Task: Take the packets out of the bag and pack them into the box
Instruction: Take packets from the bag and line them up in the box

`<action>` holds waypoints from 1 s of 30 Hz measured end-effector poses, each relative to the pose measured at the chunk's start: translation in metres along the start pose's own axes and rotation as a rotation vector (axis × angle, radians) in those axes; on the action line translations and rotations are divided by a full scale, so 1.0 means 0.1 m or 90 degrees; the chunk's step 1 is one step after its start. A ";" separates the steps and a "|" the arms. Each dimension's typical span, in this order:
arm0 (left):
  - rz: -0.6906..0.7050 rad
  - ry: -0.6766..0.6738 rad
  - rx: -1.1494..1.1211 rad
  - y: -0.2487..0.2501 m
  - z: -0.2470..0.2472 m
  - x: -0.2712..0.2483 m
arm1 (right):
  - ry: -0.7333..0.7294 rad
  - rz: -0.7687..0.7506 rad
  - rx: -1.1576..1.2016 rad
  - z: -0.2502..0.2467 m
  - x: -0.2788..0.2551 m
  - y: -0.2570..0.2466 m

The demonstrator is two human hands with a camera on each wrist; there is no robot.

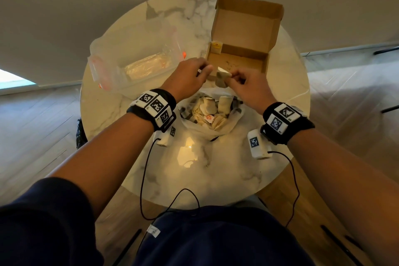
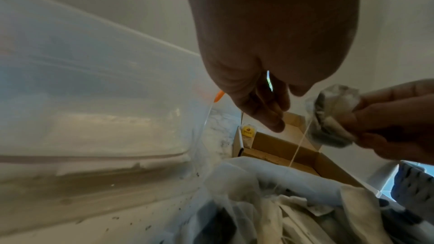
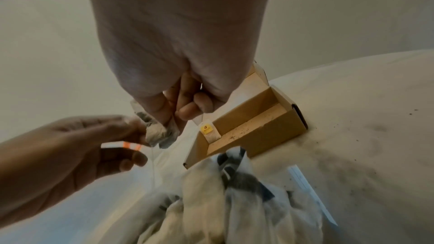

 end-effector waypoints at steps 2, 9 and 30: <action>-0.032 -0.021 0.018 -0.08 0.08 0.10 | 0.018 -0.005 -0.004 -0.09 0.04 -0.01; -0.072 -0.161 0.039 -0.20 0.35 0.25 | 0.013 -0.005 -0.017 -0.32 0.15 -0.04; 0.129 -0.073 0.019 0.00 0.04 -0.26 | -0.052 -0.001 -0.066 -0.05 0.11 0.04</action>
Point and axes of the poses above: each hand's wrist, its own x-axis towards the middle knuckle, its own z-axis out of the palm, y = z × x, the point moved 3 cm from there along x, towards the middle knuckle, and after that the axes turned 15 degrees about -y, right-handed, at the moved point
